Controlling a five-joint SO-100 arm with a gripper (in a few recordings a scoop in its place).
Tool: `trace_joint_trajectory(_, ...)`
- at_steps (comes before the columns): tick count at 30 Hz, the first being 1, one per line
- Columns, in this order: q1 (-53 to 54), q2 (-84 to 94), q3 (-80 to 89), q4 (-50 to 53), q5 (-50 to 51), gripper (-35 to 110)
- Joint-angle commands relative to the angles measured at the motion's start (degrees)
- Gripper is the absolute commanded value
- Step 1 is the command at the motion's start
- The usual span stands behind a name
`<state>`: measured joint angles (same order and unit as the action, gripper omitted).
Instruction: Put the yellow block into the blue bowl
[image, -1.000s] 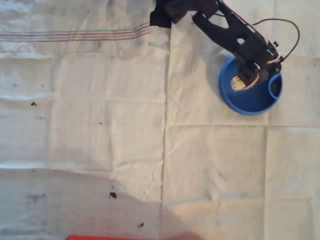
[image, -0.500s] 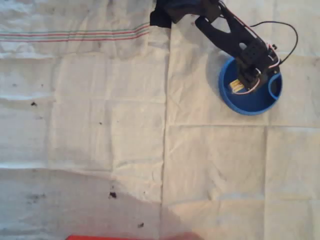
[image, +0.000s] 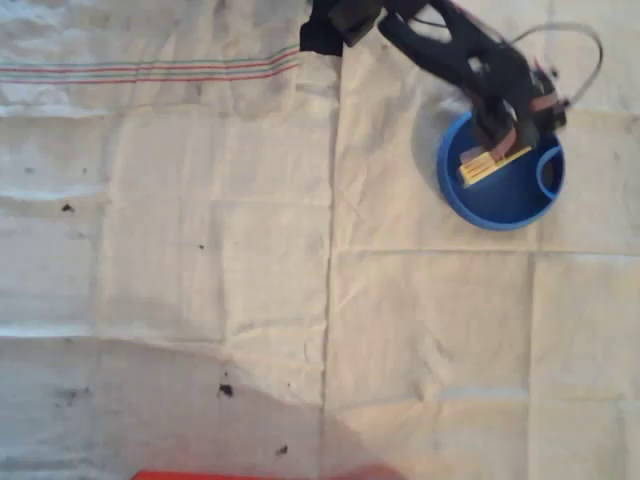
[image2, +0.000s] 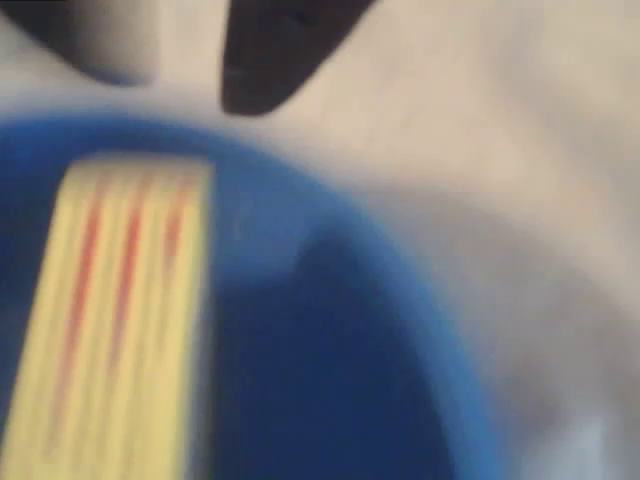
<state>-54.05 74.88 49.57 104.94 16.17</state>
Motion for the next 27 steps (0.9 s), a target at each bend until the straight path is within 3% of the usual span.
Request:
trace_joint_trajectory(1, -0.70, 15.21, -3.16, 0.18, 0.88, 0)
trace_joint_trajectory(11, 1.76, 29.88, -3.08, 0.00, 6.15, 0)
trace_joint_trajectory(27, 27.25, 45.53, 2.90, 0.00, 9.05, 0)
